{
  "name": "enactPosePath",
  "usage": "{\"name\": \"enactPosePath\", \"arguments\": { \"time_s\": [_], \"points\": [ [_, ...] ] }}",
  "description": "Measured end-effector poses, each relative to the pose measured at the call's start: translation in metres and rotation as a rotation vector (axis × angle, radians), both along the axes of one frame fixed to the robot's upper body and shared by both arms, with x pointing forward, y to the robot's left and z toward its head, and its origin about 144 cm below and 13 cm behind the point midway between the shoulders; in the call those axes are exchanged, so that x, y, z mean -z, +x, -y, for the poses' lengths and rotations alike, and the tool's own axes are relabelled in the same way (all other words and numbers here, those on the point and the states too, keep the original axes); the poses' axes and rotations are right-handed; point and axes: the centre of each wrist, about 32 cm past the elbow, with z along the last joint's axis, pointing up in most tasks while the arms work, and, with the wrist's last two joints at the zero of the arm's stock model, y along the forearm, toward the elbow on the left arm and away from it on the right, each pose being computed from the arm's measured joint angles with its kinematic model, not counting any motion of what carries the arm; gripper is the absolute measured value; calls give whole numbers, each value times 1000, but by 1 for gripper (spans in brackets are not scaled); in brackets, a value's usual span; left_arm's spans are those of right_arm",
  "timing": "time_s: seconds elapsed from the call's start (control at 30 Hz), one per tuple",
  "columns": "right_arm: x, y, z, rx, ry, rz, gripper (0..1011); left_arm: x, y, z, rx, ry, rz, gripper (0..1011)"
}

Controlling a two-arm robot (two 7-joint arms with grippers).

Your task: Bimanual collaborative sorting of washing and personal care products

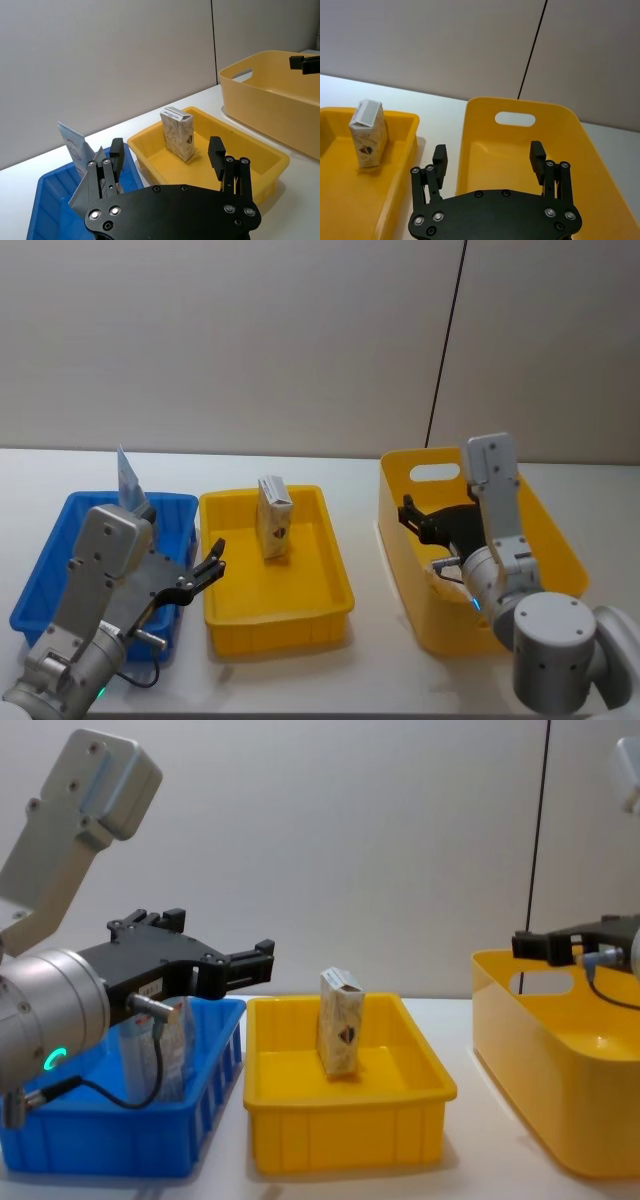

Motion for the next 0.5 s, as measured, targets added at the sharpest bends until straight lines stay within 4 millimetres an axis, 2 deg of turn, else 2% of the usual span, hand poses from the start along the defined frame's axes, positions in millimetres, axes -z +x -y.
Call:
{"name": "enactPosePath", "arguments": {
  "time_s": [0.07,0.5],
  "points": [
    [-1,-3,1,-13,3,13,1004,0,0,0,0,0,0,1001],
    [-11,-19,4,-92,34,80,1004,0,0,0,0,0,0,1001]
  ]
}}
